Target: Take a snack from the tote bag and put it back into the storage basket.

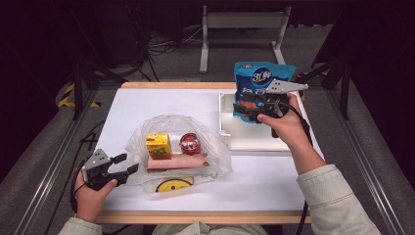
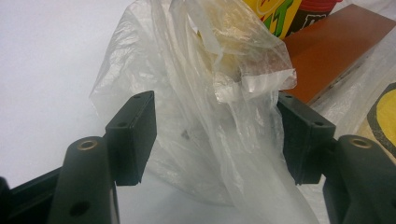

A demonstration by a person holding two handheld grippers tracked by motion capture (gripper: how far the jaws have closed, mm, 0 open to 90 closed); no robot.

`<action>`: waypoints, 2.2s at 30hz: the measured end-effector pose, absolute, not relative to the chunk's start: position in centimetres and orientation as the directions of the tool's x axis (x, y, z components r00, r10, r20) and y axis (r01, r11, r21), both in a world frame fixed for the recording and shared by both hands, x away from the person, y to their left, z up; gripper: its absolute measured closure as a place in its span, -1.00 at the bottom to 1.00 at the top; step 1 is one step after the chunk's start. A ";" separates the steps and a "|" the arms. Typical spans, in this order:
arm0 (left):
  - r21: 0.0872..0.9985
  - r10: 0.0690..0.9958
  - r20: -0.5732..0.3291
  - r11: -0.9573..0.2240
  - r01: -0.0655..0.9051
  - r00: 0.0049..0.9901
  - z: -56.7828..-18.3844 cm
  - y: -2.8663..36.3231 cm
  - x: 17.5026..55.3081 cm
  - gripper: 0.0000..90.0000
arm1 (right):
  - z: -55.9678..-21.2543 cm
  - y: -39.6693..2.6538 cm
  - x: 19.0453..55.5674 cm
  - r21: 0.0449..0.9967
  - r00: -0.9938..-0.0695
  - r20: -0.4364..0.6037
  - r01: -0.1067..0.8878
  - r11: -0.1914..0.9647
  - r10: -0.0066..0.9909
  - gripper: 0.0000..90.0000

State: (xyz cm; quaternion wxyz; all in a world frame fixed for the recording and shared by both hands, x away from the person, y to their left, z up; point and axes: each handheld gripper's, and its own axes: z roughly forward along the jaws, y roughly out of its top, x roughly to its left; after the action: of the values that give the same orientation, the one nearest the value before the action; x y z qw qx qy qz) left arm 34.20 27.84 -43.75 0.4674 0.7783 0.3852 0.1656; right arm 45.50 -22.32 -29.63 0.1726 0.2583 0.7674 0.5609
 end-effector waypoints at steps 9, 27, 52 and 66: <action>0.857 0.756 -0.105 -0.260 0.444 0.646 -43.7 27.9 34.1 -0.22 | -29.0 -19.0 44.9 0.944 -0.856 0.009 0.178 0.277 0.517 -0.21; 0.860 0.760 -0.103 -0.256 0.442 0.642 -43.7 28.1 33.9 -0.23 | -29.2 -12.7 44.8 0.938 -0.916 -0.002 0.138 0.319 0.401 -0.28; 0.858 0.752 -0.099 -0.267 0.438 0.652 -43.7 27.8 34.2 -0.23 | -30.9 -7.2 44.5 0.924 -0.952 0.014 0.129 0.360 0.307 -0.35; 0.857 0.755 -0.105 -0.262 0.444 0.648 -43.7 28.0 33.7 -0.24 | -32.5 -4.7 44.8 0.904 -0.962 0.036 0.146 0.402 0.269 -0.38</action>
State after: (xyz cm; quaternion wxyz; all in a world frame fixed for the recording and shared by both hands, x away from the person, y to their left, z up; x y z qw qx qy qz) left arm 33.75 27.98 -43.74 0.4691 0.7770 0.3857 0.1654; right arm 44.77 -4.65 -32.53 0.0576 0.1244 0.8353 0.5324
